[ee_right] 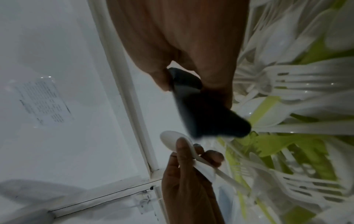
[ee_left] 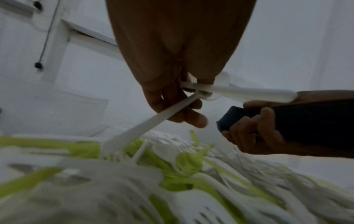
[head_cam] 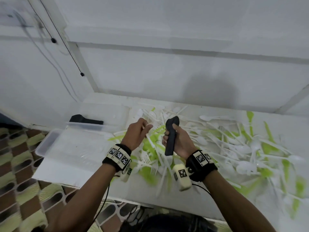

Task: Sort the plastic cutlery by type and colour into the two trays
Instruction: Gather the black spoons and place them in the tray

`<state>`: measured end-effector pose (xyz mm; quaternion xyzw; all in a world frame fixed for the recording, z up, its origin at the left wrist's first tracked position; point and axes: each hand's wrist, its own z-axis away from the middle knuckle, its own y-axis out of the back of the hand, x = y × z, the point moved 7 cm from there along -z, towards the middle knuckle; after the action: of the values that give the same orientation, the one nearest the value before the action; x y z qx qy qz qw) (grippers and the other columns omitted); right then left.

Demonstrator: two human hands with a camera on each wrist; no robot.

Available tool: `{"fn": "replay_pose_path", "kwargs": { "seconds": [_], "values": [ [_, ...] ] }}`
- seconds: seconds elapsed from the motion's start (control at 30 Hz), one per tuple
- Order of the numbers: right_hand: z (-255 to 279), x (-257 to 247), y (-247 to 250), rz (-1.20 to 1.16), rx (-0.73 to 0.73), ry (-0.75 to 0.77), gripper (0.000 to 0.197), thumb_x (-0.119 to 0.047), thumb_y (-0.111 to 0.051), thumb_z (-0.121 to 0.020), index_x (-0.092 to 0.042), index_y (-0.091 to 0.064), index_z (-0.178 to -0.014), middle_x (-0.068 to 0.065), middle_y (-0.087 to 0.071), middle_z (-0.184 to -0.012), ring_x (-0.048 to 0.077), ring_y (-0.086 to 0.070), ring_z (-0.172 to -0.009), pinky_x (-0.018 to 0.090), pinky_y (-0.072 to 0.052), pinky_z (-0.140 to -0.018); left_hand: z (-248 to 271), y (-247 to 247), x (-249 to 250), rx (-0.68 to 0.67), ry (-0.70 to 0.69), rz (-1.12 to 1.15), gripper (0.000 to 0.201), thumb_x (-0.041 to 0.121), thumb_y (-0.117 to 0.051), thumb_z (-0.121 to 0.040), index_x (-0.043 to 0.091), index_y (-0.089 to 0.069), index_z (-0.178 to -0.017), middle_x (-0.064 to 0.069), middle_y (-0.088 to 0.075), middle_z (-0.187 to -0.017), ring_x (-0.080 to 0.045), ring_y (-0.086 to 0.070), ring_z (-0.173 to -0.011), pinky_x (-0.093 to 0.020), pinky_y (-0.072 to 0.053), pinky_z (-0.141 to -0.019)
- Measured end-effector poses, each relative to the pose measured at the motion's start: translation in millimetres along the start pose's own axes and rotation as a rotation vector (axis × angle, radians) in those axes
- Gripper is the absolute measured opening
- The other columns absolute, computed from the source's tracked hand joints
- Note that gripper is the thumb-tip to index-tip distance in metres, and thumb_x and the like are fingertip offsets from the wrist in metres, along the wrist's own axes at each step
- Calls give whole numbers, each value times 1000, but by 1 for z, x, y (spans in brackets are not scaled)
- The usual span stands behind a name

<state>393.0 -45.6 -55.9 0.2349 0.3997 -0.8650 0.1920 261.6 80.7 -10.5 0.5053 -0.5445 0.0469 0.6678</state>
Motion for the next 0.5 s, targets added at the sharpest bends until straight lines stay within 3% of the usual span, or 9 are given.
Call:
{"fn": "replay_pose_path", "kwargs": {
  "seconds": [0.1, 0.23, 0.3, 0.4, 0.5],
  "values": [
    [3, -8, 2, 51, -64, 15, 34, -41, -62, -98, -9, -54, -90, 5, -52, -79, 23, -52, -69, 36, -50, -74, 21, -14, 4, -5, 94, 134, 24, 30, -66, -99, 12, -50, -93, 0, -59, -72, -9, -55, -53, -33, -47, -58],
    [1, -10, -8, 253, -105, 21, 38, -41, -75, -87, -9, -57, -96, 2, -56, -78, 16, -50, -59, 26, -44, -53, 52, -21, 10, 38, 128, 130, 20, 18, -70, -96, 13, -50, -95, 9, -49, -76, -4, -44, -62, -19, -35, -59],
    [-2, -6, -19, 329, -127, 21, 32, -36, -75, -89, -10, -58, -95, 1, -54, -74, 15, -48, -55, 25, -40, -48, 66, -18, 11, 28, 145, 135, 13, 5, -62, -97, 13, -52, -95, 11, -50, -79, -2, -46, -66, -20, -37, -64],
    [-9, -2, -45, 403, -158, 55, 29, -31, -78, -89, -10, -59, -90, 3, -52, -70, 18, -49, -56, 29, -42, -50, 83, -4, 7, 54, 153, 211, 30, -21, -41, -87, 2, -60, -82, 6, -60, -79, 4, -59, -74, -17, -46, -71],
    [-21, 4, -79, 452, -179, 78, 44, -30, -83, -85, -5, -56, -109, 3, -55, -70, 19, -53, -56, 30, -45, -51, 97, 24, -10, 140, 210, 260, 39, -20, -37, -90, 4, -66, -80, -1, -68, -81, -9, -67, -78, -27, -54, -76]
  ]
}}
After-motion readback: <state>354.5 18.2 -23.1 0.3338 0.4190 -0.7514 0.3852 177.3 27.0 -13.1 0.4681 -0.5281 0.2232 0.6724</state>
